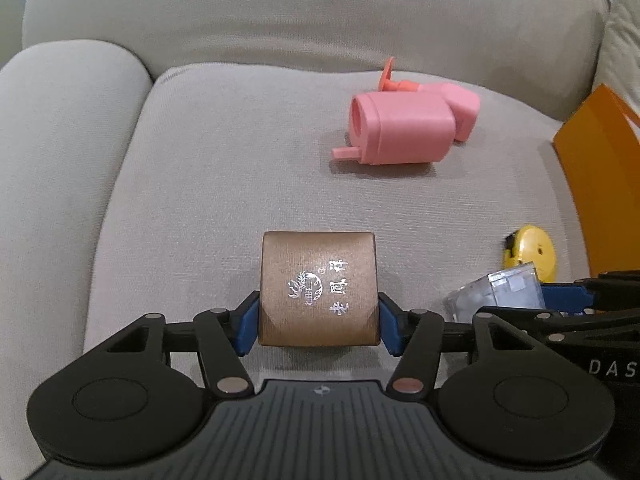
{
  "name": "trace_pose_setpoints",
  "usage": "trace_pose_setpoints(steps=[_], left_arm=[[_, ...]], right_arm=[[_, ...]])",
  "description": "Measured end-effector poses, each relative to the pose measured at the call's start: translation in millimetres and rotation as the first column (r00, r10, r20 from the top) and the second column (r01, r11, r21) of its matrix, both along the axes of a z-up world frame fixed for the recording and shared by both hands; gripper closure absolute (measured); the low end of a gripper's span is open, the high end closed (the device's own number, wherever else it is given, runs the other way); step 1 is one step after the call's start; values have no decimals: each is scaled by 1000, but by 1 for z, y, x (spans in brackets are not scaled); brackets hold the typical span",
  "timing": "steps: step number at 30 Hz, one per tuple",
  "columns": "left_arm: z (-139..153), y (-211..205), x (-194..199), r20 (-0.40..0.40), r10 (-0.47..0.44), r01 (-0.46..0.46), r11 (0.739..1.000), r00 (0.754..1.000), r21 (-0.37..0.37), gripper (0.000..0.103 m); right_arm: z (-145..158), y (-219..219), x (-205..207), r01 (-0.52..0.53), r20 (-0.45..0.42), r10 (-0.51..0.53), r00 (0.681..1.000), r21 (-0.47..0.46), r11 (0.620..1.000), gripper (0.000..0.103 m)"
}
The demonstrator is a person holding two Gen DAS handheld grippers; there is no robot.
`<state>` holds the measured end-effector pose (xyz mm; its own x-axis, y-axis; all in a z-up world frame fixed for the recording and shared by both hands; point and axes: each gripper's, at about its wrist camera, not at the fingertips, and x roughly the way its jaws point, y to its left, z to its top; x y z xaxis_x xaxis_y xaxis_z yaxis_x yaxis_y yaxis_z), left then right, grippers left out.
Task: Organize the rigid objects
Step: 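Lower the clear cube and brown box into the box, open both grippers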
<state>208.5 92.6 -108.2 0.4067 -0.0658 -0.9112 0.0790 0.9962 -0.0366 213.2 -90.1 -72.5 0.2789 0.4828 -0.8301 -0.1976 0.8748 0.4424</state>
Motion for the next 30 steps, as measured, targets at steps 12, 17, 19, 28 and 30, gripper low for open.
trace_pose_setpoints(steps=[12,17,19,28,30], left_arm=[[101,-58,-30,162,-150,162,984,975,-69,36],[142,-130,-28,210,-355,376,924,911,-67,36],[151,-162,-25,213,-426,447,892,879,-61,36],[121,-293,-12,97,-747,744,664,657,74,36],[104,-312,-2,49,-779,773,626,625,103,36]], right_arm=[[80,-69,-36,69,155,-81,985,78,995,52],[105,-145,-50,155,203,-160,966,42,987,52],[104,-176,-53,179,185,-179,966,20,984,52],[52,-261,-35,-46,103,71,992,-225,973,52],[38,-265,-23,-151,79,179,981,-278,949,52]])
